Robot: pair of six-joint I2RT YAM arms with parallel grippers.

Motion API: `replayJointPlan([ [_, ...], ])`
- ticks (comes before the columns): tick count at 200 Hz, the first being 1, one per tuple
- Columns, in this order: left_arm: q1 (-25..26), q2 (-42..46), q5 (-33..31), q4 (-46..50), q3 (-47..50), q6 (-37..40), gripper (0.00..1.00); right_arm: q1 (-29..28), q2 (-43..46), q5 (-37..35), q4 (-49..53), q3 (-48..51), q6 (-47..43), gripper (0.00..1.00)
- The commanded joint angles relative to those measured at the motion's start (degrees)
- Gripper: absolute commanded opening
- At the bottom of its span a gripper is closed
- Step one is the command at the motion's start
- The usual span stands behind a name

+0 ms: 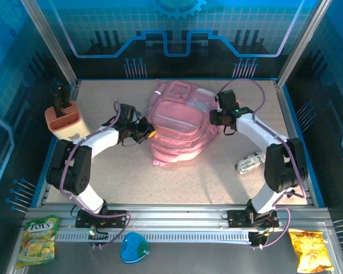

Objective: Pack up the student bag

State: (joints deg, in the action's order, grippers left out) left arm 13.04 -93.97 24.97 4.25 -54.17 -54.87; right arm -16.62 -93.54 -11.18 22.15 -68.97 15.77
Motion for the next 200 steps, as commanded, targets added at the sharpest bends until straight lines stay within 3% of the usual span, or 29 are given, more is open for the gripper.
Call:
replayJointPlan([
  [1, -0.4, 0.6, 2.0, 1.9, -1.3, 1.8, 0.00, -1.1, 7.3, 12.0, -3.0, 3.3, 4.6, 0.59],
  [38, 0.0, 0.1, 2.6, 1.0, -1.8, 0.7, 0.00, -4.6, 7.6, 19.9, -9.6, 7.8, 10.8, 0.73],
  [77, 0.1, 0.2, 2.6, 1.0, -1.9, 0.6, 0.00, -5.6, 2.9, 20.2, -11.0, 5.4, 11.0, 0.81],
  [155, 0.3, 0.1, 2.8, 0.5, -2.0, 0.2, 0.00, -5.7, -3.0, 21.9, -9.6, 2.0, 6.6, 0.85],
  [200, 0.4, 0.2, 2.7, 0.2, -2.1, 0.0, 0.00, -7.0, 3.0, 27.6, -10.2, 9.0, 5.3, 0.82],
])
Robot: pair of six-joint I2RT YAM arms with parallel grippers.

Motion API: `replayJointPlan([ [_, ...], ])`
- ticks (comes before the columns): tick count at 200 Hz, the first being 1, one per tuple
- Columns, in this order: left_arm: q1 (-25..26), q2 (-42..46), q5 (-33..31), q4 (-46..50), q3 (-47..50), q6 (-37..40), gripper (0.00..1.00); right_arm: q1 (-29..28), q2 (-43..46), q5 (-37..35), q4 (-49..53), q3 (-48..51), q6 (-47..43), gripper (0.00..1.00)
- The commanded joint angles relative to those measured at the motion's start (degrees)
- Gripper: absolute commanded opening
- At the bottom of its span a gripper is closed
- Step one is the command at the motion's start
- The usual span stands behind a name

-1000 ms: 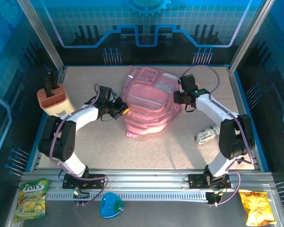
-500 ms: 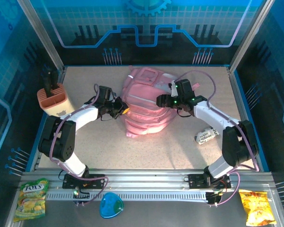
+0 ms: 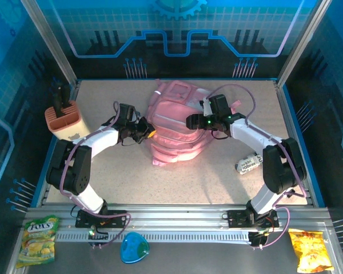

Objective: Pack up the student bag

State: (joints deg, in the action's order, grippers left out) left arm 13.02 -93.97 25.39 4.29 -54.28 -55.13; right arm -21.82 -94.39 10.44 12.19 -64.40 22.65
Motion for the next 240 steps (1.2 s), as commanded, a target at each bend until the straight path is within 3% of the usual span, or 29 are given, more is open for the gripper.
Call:
replayJointPlan([
  [1, 0.4, 0.2, 2.4, 0.1, -2.0, 0.3, 0.00, -1.8, 4.0, 6.3, -0.3, 4.8, -1.6, 0.82],
  [29, 0.5, -0.3, 2.5, -0.2, -2.3, 0.0, 0.00, -2.5, 7.7, 9.7, -0.5, 9.4, -2.5, 0.76],
  [66, 0.6, -0.2, 2.4, -0.2, -2.6, -0.1, 0.00, -2.6, 9.9, 2.9, 2.1, 10.9, -5.2, 0.61],
  [97, 0.6, -0.2, 2.5, 0.1, -2.8, 0.0, 0.00, -2.6, 10.6, 1.4, 2.2, 10.5, -9.0, 0.50],
  [129, 0.7, 0.0, 2.4, 0.4, -3.1, 0.1, 0.00, -2.6, 12.1, 0.5, 2.1, 12.0, -11.5, 0.48],
  [163, 0.7, -0.3, 2.6, 0.4, -3.5, 0.1, 0.00, -2.6, 14.2, 0.3, 1.9, 13.7, -13.0, 0.62],
  [193, 0.7, -0.4, 2.7, 0.3, -3.8, 0.1, 0.00, -2.6, 14.7, 0.2, 0.9, 15.5, -14.0, 0.67],
  [210, 0.7, -0.4, 2.6, 0.4, -3.8, 0.1, 0.00, -2.6, 13.6, -1.7, 1.2, 14.6, -14.8, 0.63],
  [240, 0.8, -0.4, 2.7, 0.4, -3.8, 0.1, 0.00, -2.6, 11.1, -4.8, 2.1, 11.4, -16.4, 0.46],
])
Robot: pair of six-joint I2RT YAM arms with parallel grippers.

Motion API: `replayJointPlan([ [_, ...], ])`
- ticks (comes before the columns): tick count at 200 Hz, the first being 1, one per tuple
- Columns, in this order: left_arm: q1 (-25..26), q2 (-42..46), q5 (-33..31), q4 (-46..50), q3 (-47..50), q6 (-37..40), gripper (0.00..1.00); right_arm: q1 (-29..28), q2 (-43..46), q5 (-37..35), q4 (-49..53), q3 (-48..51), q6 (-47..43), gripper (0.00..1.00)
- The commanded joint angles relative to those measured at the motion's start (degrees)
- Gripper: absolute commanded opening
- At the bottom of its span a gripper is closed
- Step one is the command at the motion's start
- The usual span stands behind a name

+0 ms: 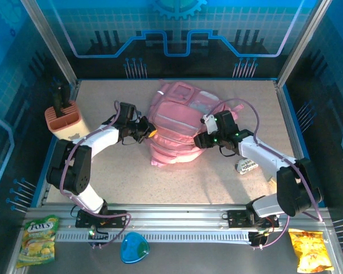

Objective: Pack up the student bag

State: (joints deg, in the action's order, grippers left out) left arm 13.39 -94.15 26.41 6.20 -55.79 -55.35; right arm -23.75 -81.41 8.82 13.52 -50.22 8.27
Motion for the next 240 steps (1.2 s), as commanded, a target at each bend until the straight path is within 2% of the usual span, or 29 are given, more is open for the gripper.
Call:
replayJointPlan([
  [1, 0.4, -0.3, 1.7, -1.5, -2.3, 0.3, 0.00, -0.7, -1.9, -3.2, 0.8, -2.9, -2.1, 0.46],
  [60, 0.5, -0.3, 2.1, -1.6, -2.7, 0.0, 0.00, -1.0, -4.1, -3.7, 0.5, -5.0, -4.5, 0.38],
  [78, 0.6, -0.5, 2.2, -1.9, -2.8, -0.4, 0.00, -1.7, -4.2, -4.5, 0.8, -5.2, -5.5, 0.32],
  [90, 0.7, -0.7, 2.3, -2.3, -2.9, -0.8, 0.00, -2.7, -4.2, -5.6, 1.0, -5.2, -6.3, 0.25],
  [111, 0.9, -0.8, 2.2, -3.7, -2.8, -2.4, 0.00, -5.1, -4.2, -10.2, 3.7, -5.8, -7.6, 0.12],
  [149, 2.4, -0.8, -0.3, -7.8, -2.0, -7.2, 0.00, -11.8, -4.7, -20.0, 10.2, -6.7, -8.3, 0.07],
  [184, 3.7, -1.5, -3.2, -12.9, -0.9, -12.6, 0.00, -18.0, -7.8, -25.2, 13.8, -9.6, -9.1, 0.07],
  [207, 4.8, -1.7, -5.1, -14.0, -0.9, -13.7, 0.00, -19.7, -9.5, -23.9, 13.4, -12.0, -8.5, 0.09],
  [217, 5.2, -1.8, -5.5, -13.7, -1.2, -13.6, 0.03, -20.1, -9.9, -23.1, 13.0, -12.8, -7.6, 0.12],
  [240, 5.1, -0.7, -7.0, -10.1, -1.1, -11.1, 0.16, -19.6, -7.7, -23.7, 12.8, -12.6, -2.5, 0.29],
])
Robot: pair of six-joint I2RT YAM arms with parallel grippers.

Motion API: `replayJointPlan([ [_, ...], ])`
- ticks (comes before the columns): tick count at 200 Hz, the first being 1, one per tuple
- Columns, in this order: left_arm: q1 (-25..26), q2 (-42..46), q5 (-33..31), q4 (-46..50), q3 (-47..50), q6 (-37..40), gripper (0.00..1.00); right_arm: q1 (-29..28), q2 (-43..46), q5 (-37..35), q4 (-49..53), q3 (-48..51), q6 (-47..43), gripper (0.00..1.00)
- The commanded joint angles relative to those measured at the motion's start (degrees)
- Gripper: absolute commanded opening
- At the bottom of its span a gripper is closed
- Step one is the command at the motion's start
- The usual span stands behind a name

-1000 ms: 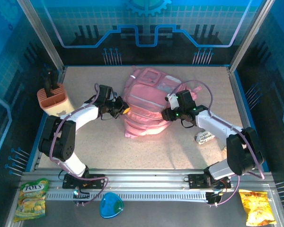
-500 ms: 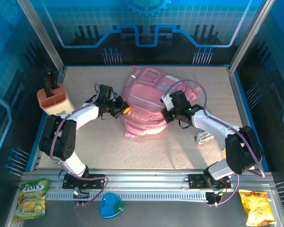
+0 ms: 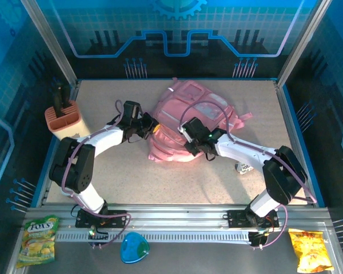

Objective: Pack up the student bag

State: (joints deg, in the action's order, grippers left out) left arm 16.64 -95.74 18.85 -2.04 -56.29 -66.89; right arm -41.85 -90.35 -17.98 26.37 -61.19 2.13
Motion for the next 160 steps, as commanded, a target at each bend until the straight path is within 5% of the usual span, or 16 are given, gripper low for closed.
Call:
replayJointPlan([
  [1, 1.8, 1.0, 0.3, -1.7, -0.5, 0.6, 0.17, -1.4, 1.5, 3.1, -0.1, -1.5, 3.9, 0.29],
  [30, 2.0, 5.4, -3.9, 6.4, 0.5, 8.0, 0.36, 2.2, 10.7, 7.5, -1.9, 4.0, 11.6, 0.47],
  [65, 6.0, 9.6, -9.8, 14.9, 0.2, 15.8, 0.47, 9.2, 20.8, 16.2, -7.1, 11.2, 21.4, 0.58],
  [115, 20.4, 9.5, -22.0, 21.6, -5.3, 19.8, 0.50, 21.1, 22.5, 24.8, -10.5, 14.5, 32.8, 0.61],
  [160, 31.9, -0.2, -30.2, 26.3, -16.7, 22.2, 0.49, 26.6, 21.1, 29.8, -13.5, 15.4, 38.5, 0.66],
])
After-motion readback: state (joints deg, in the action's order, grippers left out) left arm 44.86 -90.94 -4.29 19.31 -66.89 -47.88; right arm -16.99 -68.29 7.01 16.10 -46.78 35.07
